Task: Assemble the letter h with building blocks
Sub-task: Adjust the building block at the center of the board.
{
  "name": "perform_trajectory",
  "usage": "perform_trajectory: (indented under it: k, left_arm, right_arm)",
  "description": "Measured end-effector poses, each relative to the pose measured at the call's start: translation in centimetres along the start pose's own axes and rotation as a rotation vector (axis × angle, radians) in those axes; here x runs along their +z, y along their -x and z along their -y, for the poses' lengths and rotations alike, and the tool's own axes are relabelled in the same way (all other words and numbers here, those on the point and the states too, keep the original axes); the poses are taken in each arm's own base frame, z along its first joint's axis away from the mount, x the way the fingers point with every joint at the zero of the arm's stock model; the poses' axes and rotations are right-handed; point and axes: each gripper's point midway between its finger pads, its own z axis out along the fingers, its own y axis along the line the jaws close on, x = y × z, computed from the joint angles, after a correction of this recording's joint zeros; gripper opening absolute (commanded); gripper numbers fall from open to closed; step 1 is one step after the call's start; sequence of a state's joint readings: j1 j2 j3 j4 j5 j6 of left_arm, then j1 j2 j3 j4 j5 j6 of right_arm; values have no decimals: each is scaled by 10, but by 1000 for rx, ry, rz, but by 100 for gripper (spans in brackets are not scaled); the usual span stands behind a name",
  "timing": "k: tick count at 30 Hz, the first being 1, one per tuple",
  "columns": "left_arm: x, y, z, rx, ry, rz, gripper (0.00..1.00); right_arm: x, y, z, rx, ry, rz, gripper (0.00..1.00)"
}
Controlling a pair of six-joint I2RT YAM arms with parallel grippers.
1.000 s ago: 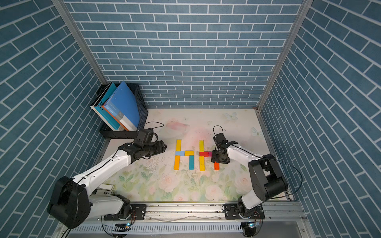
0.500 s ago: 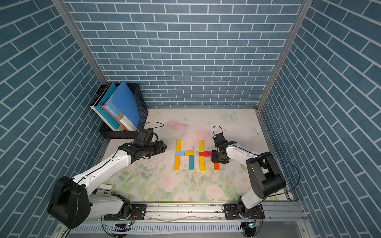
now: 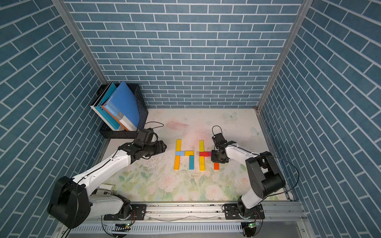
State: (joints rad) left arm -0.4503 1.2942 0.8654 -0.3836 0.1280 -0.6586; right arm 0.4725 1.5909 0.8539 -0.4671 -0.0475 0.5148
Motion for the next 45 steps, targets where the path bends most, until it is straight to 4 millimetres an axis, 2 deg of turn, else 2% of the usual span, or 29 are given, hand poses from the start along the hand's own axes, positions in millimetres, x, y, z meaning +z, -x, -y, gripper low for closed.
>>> perform_trajectory:
  k: [8,17,21,24,29,33,38,45]
  left_arm:
    - [0,0,0,0,0,0,65]
    - [0,0,0,0,0,0,65]
    - [0,0,0,0,0,-1,65]
    - [0,0,0,0,0,-1,65]
    - [-1,0,0,0,0,-1,65]
    - [-1,0,0,0,0,-1,65]
    - [-1,-1,-1,0,3,-3,65]
    - [-1,-1,-1,0,3,-3,65]
  right_arm:
    - [1,2,-2,-38,-26,4,32]
    - [1,2,-1,-77,-57,-9,52]
    - [-6,4,-1,-79,-67,-19,54]
    - [-19,19,-8,-75,-53,17,54]
    - [-38,61,-11,-29,-29,104,54]
    - [-22,81,-6,-6,-63,95,54]
    - [8,76,4,0,-115,27,54]
    - [12,76,7,0,-126,20,54]
